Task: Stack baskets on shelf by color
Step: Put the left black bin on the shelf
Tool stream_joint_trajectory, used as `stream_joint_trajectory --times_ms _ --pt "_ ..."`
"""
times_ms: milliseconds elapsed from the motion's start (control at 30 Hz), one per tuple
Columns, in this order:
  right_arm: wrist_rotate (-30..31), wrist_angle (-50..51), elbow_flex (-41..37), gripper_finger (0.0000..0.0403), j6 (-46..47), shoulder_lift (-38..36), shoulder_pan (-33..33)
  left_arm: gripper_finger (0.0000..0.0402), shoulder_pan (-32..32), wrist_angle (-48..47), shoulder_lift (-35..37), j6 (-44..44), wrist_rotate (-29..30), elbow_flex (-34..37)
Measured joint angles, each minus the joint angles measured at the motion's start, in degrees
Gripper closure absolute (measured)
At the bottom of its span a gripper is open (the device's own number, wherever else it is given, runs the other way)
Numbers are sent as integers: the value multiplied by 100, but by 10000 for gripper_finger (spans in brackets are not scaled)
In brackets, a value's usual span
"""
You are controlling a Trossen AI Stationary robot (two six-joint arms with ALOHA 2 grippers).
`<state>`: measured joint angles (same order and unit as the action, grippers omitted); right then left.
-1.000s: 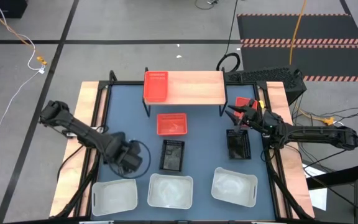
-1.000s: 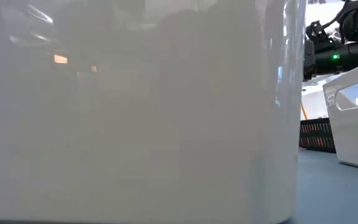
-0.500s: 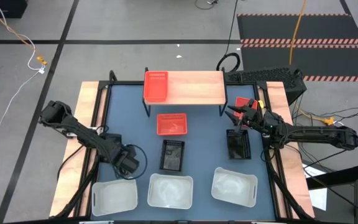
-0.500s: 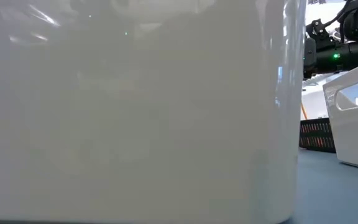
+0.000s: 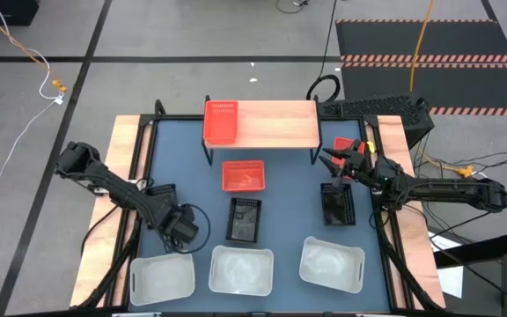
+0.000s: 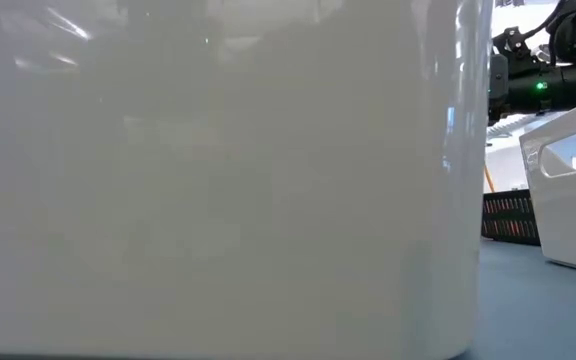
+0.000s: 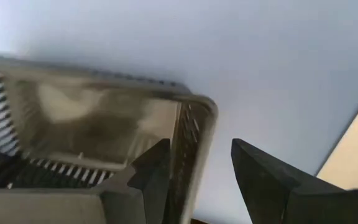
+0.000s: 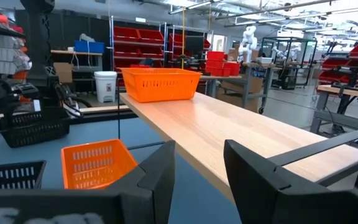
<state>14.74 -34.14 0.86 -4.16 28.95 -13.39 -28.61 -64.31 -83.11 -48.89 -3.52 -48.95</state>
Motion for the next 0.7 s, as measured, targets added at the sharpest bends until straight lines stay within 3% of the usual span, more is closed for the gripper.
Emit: stream_joint_trajectory --times_ms 300,400,567,700 --pt "0 10 0 269 0 0 0 237 -34 6 0 -297 350 7" --pt "-2 10 0 269 0 0 0 275 -32 121 0 -411 360 92" --pt "-2 10 0 269 1 0 0 380 -26 188 0 -370 288 162" --pt "-2 10 0 269 46 0 0 380 121 34 0 -439 -13 5"
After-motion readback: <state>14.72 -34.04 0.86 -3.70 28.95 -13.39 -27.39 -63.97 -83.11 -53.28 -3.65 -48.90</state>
